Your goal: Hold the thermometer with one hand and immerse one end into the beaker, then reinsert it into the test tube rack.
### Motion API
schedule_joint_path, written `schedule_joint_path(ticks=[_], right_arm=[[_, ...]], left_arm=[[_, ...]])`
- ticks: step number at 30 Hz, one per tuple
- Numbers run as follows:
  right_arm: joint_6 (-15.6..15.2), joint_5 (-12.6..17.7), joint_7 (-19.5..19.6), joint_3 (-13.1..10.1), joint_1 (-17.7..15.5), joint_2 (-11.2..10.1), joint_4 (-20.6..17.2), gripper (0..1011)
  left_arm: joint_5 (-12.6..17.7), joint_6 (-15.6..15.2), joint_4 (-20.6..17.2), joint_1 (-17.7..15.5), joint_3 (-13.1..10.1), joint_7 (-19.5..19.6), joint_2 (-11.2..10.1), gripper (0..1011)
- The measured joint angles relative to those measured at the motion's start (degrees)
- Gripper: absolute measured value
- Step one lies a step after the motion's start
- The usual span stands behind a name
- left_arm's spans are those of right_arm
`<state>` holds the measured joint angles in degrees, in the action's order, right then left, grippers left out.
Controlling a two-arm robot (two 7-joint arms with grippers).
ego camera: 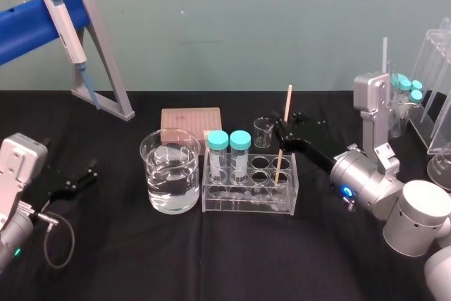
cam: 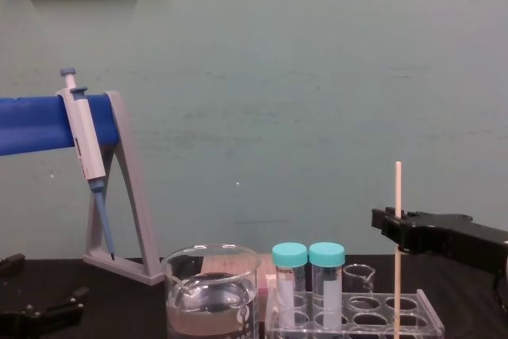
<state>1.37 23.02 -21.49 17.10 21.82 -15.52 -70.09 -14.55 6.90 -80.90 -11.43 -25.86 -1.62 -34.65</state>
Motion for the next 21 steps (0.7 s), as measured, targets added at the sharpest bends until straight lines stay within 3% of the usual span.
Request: schedule_joint_path(ticks=[4, 7, 21], right_arm=[[0.1, 0.0, -0.1, -0.2, -0.1, 0.0, -0.1, 95], [0.2, 0.0, -0.2, -0.3, -0.2, 0.0, -0.3, 55], [0.4, -1.4, -0.2, -0.1, -1.1, -0.9, -2.9, 49]], left_arm=[[0.0, 0.0, 0.0, 0.0, 0.0, 0.0, 0.0, 1004], [0.0, 0.0, 0.0, 0.0, 0.0, 0.0, 0.0, 1004], [0.0, 0.0, 0.0, 0.0, 0.0, 0.0, 0.0, 1004]])
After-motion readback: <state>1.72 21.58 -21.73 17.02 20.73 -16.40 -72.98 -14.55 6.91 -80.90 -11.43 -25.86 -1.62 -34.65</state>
